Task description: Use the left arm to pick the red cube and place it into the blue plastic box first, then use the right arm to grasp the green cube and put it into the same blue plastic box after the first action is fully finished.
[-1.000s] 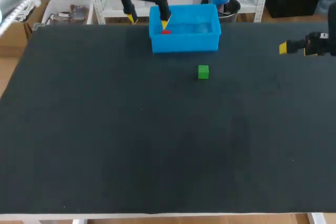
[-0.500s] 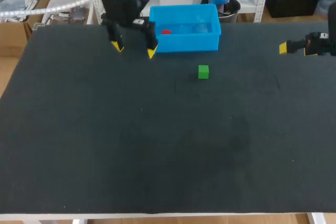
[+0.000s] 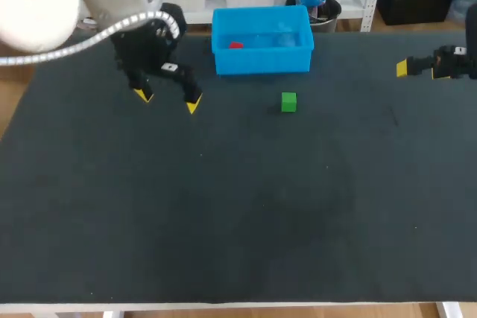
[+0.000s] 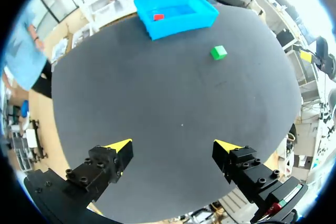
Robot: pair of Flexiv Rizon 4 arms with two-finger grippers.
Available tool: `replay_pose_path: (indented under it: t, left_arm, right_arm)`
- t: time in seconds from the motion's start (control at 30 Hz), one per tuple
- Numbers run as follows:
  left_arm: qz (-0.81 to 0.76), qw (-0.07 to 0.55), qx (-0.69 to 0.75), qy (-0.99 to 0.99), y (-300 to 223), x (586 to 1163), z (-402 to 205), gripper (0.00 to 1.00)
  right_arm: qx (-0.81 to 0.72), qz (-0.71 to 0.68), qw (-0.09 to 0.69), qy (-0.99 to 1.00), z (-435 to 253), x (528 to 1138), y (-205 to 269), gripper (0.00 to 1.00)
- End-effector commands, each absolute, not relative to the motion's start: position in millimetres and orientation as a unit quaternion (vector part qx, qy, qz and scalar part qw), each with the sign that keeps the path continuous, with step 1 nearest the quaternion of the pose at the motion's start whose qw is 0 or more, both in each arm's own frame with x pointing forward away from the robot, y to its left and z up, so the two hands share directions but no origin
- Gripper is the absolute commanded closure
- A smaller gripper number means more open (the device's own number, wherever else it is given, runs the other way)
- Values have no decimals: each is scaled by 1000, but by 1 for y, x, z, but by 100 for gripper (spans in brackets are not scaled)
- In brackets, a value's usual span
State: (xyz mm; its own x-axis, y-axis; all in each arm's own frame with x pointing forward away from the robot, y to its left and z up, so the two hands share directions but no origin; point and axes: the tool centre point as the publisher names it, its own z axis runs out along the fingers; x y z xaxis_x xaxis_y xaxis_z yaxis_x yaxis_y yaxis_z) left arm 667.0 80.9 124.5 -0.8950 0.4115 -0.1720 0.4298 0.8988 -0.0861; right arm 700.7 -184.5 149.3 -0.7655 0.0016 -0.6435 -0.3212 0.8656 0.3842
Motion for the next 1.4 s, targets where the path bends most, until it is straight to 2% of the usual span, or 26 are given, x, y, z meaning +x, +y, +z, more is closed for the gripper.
replay_pose_path:
  t: [0.03, 0.37, 0.73, 1.4]
  left_arm:
    - [-128, 372, 186, 900, 89, 657, 124, 0]
    - [-141, 368, 194, 898, 94, 658, 125, 0]
    - [-168, 329, 197, 908, 100, 666, 126, 0]
    - [-186, 304, 223, 907, 97, 678, 129, 0]
  right_arm:
    - [-89, 244, 331, 907, 149, 701, -185, 0]
    - [-89, 244, 331, 907, 149, 701, -185, 0]
    - [-89, 244, 331, 907, 149, 701, -185, 0]
    - [-89, 244, 331, 907, 149, 701, -185, 0]
